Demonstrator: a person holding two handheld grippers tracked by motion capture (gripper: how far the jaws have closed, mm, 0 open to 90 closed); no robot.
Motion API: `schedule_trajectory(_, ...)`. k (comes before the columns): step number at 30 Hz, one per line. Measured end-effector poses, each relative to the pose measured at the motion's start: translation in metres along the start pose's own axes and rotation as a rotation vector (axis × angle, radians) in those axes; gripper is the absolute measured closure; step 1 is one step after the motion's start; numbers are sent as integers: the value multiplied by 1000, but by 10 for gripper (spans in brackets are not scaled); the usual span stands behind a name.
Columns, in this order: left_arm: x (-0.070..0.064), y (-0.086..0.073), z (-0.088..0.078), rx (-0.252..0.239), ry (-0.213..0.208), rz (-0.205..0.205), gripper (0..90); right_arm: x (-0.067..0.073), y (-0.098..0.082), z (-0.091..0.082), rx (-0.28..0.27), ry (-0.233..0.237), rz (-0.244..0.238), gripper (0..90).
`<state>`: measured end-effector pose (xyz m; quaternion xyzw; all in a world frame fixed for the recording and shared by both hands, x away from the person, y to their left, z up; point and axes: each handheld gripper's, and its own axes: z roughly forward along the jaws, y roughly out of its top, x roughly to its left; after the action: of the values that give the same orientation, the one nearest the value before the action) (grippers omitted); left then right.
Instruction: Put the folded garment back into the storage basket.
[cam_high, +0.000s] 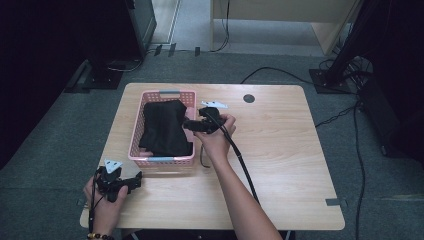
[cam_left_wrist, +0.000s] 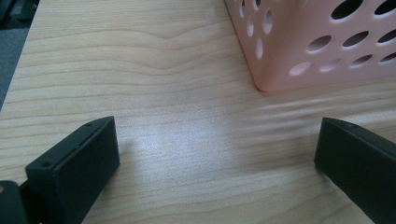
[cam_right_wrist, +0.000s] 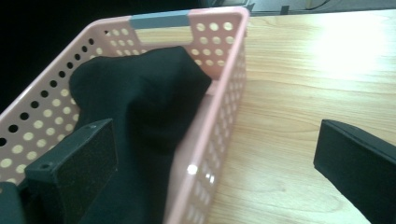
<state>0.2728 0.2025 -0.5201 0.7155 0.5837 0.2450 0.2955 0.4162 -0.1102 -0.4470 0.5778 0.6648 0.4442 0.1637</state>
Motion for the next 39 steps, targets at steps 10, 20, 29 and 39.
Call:
schedule_trajectory(10,0,0,0,0,0,0,0,-22,-7,-5,-8,-25,29,0)
schedule_trajectory(20,0,0,0,0,0,0,0,-40,-18,-5,1,-48,46,0)
schedule_trajectory(29,0,0,0,-1,0,0,0,-56,-32,-3,28,-80,59,0)
schedule_trajectory(39,0,0,0,-1,0,0,0,-70,-46,-2,54,-111,49,0)
